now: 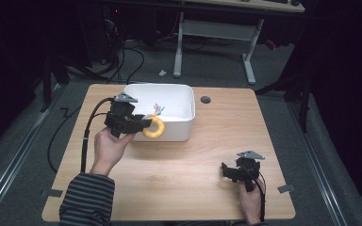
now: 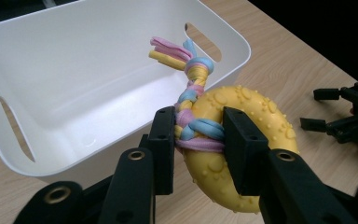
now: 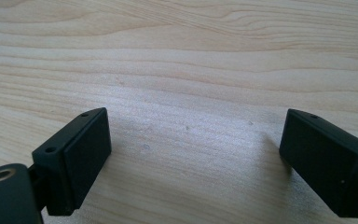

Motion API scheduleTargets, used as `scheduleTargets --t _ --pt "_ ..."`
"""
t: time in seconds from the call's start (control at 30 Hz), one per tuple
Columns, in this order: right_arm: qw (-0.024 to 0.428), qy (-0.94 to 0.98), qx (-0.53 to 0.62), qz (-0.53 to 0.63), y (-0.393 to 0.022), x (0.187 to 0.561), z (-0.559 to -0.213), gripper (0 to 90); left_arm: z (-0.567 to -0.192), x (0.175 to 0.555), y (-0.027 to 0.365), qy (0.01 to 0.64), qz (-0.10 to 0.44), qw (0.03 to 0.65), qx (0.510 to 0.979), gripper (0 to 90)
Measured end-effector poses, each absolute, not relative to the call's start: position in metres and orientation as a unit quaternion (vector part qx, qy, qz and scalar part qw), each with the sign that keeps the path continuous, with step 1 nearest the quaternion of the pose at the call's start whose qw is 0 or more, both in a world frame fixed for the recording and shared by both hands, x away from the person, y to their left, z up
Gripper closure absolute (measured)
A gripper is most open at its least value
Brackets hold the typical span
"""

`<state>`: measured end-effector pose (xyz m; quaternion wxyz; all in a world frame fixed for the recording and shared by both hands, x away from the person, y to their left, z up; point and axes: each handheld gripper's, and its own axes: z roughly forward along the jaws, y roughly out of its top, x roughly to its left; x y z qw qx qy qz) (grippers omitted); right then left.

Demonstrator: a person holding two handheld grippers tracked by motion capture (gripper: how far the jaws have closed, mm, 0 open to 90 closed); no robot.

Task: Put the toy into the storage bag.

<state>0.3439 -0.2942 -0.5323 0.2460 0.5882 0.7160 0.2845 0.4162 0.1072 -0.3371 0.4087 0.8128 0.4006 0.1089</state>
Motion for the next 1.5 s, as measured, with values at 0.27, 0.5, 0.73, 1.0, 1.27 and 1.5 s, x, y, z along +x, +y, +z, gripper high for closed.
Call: scheduleTargets --t 0.27,0.5,0.73,1.0,1.27,1.5 --pt "0.246 0.716 0.588 0.284 -0.294 0.344 -0.532 8.7 -0.338 0.427 0.106 0.410 0.117 0.406 0.808 66.0" --pt "0.246 0.716 0.589 0.284 -0.294 0.344 -0.532 8.7 -0.342 0.439 0.109 0.427 0.114 0.406 0.800 66.0" --pt "0.247 0.717 0.586 0.284 -0.294 0.344 -0.532 8.7 -0.347 0.449 0.109 0.439 0.116 0.413 0.790 66.0" --pt "0.245 0.718 0.586 0.285 -0.294 0.344 -0.532 8.7 -0.354 0.461 0.108 0.454 0.115 0.413 0.781 66.0" --pt "0.245 0.718 0.585 0.286 -0.293 0.344 -0.532 8.7 -0.357 0.470 0.112 0.468 0.117 0.413 0.773 66.0" --pt "0.244 0.719 0.585 0.285 -0.293 0.344 -0.532 8.7 -0.359 0.479 0.116 0.484 0.116 0.412 0.763 65.9"
